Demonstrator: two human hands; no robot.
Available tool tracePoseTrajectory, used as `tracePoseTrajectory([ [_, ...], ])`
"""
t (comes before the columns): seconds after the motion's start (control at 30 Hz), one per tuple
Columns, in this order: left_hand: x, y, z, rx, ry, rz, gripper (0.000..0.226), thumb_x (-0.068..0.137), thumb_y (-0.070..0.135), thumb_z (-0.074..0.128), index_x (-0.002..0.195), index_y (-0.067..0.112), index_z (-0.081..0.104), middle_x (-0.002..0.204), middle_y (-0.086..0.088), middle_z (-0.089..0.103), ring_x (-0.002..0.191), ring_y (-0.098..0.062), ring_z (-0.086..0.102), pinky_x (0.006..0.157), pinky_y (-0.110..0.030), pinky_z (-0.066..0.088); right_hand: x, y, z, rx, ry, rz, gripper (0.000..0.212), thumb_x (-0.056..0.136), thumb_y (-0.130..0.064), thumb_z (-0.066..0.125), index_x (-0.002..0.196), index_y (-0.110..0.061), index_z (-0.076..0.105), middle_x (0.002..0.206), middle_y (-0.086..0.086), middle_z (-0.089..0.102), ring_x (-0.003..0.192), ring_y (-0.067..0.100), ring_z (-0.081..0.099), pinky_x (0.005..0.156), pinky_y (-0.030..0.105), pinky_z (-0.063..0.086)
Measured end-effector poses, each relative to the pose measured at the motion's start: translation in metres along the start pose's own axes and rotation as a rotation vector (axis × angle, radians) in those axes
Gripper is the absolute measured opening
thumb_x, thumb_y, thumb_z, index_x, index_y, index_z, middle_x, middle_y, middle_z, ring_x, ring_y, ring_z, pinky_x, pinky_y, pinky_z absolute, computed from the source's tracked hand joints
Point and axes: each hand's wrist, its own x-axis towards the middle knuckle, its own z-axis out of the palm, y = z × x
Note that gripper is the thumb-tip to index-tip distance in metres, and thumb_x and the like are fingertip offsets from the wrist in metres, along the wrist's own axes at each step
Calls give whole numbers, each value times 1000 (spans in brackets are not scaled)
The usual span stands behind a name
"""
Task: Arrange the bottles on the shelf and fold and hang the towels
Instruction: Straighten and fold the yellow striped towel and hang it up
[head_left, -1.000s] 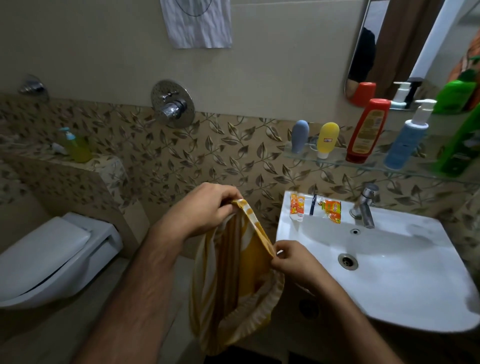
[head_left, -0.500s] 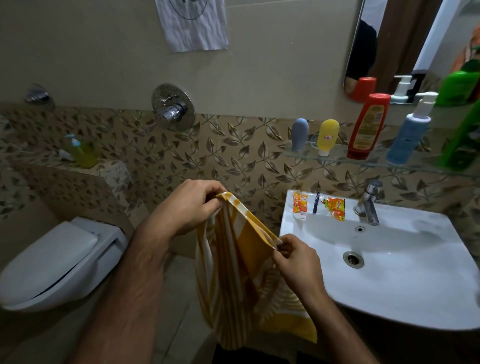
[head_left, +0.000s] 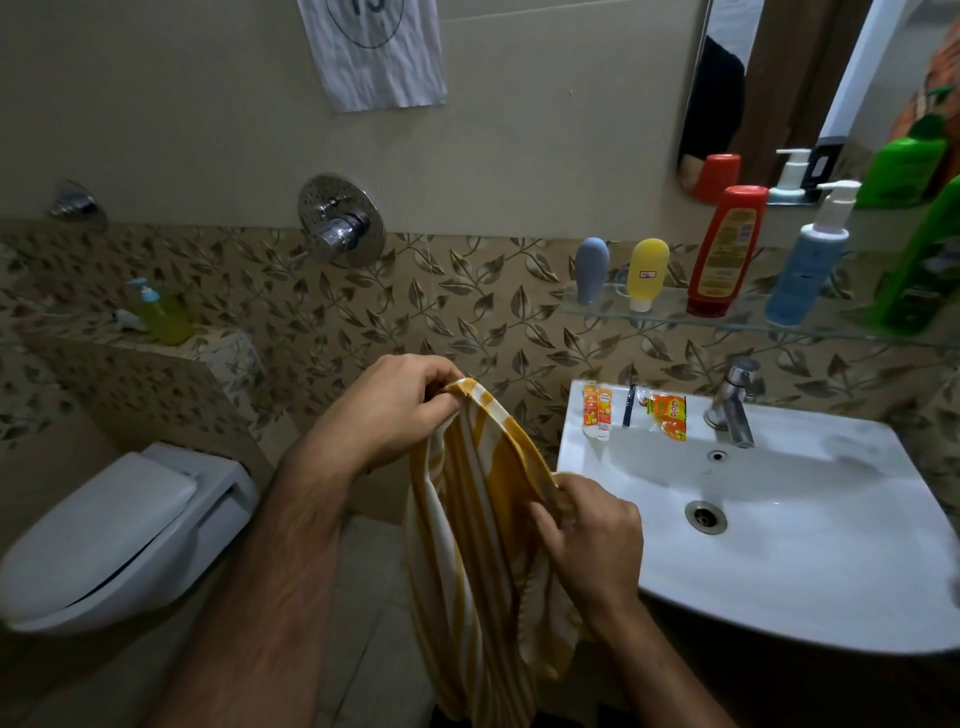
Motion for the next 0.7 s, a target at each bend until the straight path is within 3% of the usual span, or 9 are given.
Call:
tracePoseTrajectory([
  [0.1, 2, 1, 1, 16, 1, -23, 11, 93, 31, 62, 101, 35, 68, 88, 20, 63, 83, 3, 59, 65, -18, 46, -4, -1, 2, -4, -16, 0, 11, 83, -27, 63, 89, -22, 71, 78, -4, 72, 68, 19, 66, 66, 33, 49],
  [0.27, 1, -9, -1, 35, -11, -75, 13, 92, 30, 62, 103, 32, 70, 92, 15, 66, 85, -2, 61, 67, -24, 52, -2, 4, -2, 15, -61, 72, 6, 83, -21, 74, 89, -21, 75, 78, -3, 71, 68, 16, 65, 64, 31, 53],
  [0.4, -4, -28, -2, -4, -36, -135, 12, 93, 27, 62, 101, 32, 69, 93, 14, 67, 87, -3, 64, 71, -26, 56, 11, 15, -17, 5, -168, 121, 7, 88, -26, 70, 86, -20, 72, 85, -4, 60, 83, 13, 52, 71, 35, 46],
  [0.5, -5, -47, 3, -92, -62, -203, 11, 92, 26, 63, 98, 30, 70, 93, 11, 68, 86, -8, 66, 69, -31, 59, 24, 14, -43, 412, -419, 283, 20, 96, -26, 59, 79, -21, 66, 77, -6, 62, 80, 15, 58, 71, 37, 49],
  [0.57, -4, -60, 9, -156, -112, -261, 10, 91, 24, 64, 97, 26, 72, 91, 7, 72, 85, -10, 69, 77, -36, 60, 31, 9, -63, 567, -512, 274, 24, 98, -26, 57, 76, -23, 66, 71, -6, 62, 73, 11, 59, 64, 26, 46],
  [0.63, -4, -72, 19, -251, -202, -315, 9, 90, 22, 67, 93, 25, 74, 89, 6, 74, 86, -10, 69, 81, -34, 58, 39, 4, -76, 527, -501, 196, 23, 98, -27, 56, 79, -22, 67, 72, -7, 64, 72, 6, 59, 63, 20, 44],
  [0.7, -7, -82, 34, -316, -341, -352, 8, 89, 20, 68, 92, 24, 74, 89, 3, 74, 82, -10, 68, 72, -27, 55, 49, 0, -77, 349, -470, 158, 18, 98, -24, 57, 84, -22, 69, 74, -9, 66, 75, 6, 60, 66, 24, 46],
])
